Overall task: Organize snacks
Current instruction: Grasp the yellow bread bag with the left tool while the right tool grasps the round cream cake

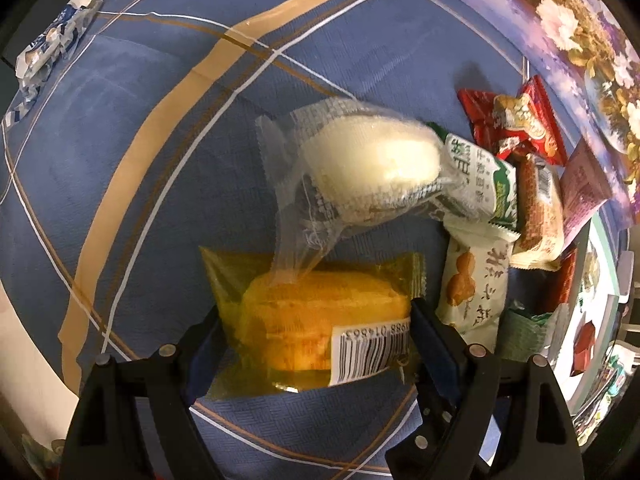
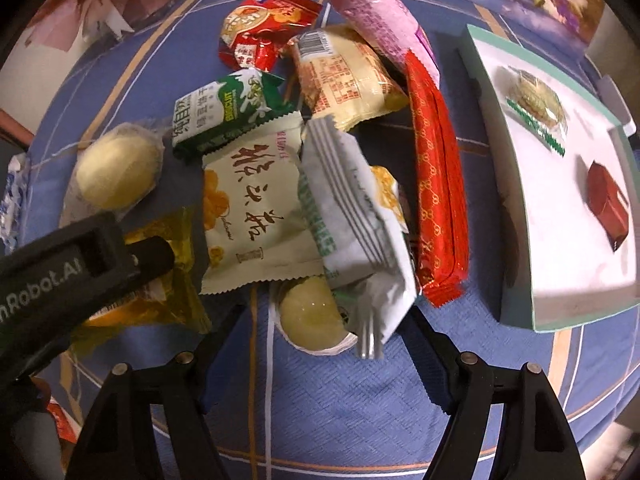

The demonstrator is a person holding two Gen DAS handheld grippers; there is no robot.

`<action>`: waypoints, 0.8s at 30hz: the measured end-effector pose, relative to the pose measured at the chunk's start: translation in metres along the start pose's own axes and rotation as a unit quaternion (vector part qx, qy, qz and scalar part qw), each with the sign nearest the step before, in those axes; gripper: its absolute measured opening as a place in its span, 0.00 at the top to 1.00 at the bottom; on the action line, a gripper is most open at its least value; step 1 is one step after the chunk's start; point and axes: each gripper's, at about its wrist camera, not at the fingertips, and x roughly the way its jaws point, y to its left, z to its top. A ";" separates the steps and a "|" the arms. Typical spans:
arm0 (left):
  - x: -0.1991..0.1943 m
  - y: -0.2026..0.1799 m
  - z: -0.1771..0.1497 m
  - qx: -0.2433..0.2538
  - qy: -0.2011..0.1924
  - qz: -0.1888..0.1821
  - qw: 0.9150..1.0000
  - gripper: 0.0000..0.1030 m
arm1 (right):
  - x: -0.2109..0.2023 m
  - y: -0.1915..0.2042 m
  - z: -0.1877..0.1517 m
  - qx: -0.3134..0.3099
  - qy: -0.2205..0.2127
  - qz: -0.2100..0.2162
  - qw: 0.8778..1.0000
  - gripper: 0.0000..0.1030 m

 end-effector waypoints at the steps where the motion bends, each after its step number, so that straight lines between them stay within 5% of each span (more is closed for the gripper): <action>1: 0.001 -0.002 -0.001 0.000 0.002 0.001 1.000 0.15 | 0.002 0.004 0.001 -0.004 -0.002 -0.004 1.000 0.23; 6: 0.005 -0.006 -0.001 0.003 0.002 0.006 1.000 0.15 | 0.003 0.011 0.000 -0.004 -0.010 -0.006 1.000 0.27; 15: 0.002 -0.016 -0.008 0.014 0.002 0.005 1.000 0.22 | 0.003 0.014 0.003 -0.003 -0.018 0.002 1.000 0.49; 24: -0.011 -0.029 -0.011 0.017 -0.004 -0.004 1.000 0.27 | 0.002 0.009 0.002 -0.002 -0.013 0.051 0.999 0.56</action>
